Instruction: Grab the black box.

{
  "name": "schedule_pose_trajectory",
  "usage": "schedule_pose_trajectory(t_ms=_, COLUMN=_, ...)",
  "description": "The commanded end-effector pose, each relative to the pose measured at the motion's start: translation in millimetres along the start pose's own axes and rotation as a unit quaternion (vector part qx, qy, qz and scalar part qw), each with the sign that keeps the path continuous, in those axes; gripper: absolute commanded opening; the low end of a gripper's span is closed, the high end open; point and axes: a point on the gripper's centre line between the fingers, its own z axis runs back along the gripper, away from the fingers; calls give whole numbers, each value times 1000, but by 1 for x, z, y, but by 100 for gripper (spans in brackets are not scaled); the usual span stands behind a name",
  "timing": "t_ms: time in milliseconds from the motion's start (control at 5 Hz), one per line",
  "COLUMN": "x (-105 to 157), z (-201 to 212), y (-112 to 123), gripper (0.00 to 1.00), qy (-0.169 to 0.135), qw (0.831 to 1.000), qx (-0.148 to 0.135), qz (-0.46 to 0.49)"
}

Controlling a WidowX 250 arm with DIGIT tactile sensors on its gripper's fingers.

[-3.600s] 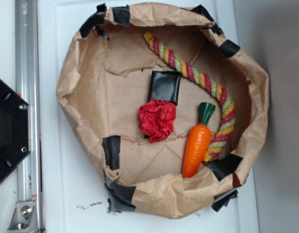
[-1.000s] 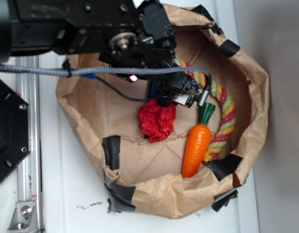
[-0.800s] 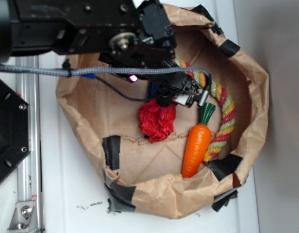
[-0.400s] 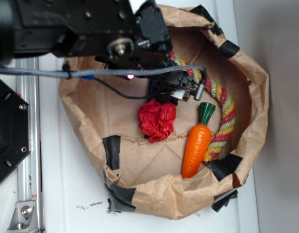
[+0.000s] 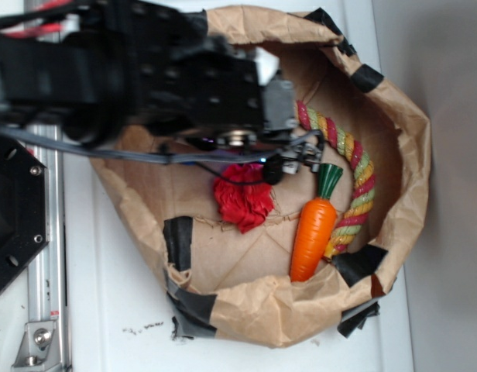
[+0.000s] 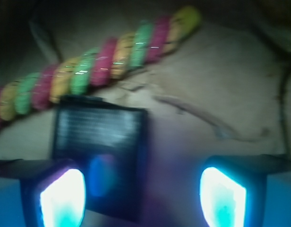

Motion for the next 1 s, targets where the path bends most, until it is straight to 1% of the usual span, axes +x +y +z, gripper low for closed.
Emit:
schedule_pose_trajectory(t_ms=0, x=8, z=-12, y=-23, gripper=100, qy=-6, qw=1000, qx=-9, qz=23)
schedule_pose_trajectory(t_ms=200, x=5, z=-15, y=-30, gripper=100, qy=-3, qw=1000, qx=-7, qz=9)
schedule_pose_trajectory(t_ms=400, x=0, z=-6, y=-20, gripper=0, qy=3, qw=1000, qx=-19, qz=-18)
schedule_pose_trajectory(t_ms=600, x=9, z=27, y=-9, gripper=0, qy=-6, qw=990, qx=-57, qz=-129)
schedule_pose_trajectory(t_ms=800, x=31, z=72, y=-7, gripper=0, qy=-50, qw=962, qx=-98, qz=-250)
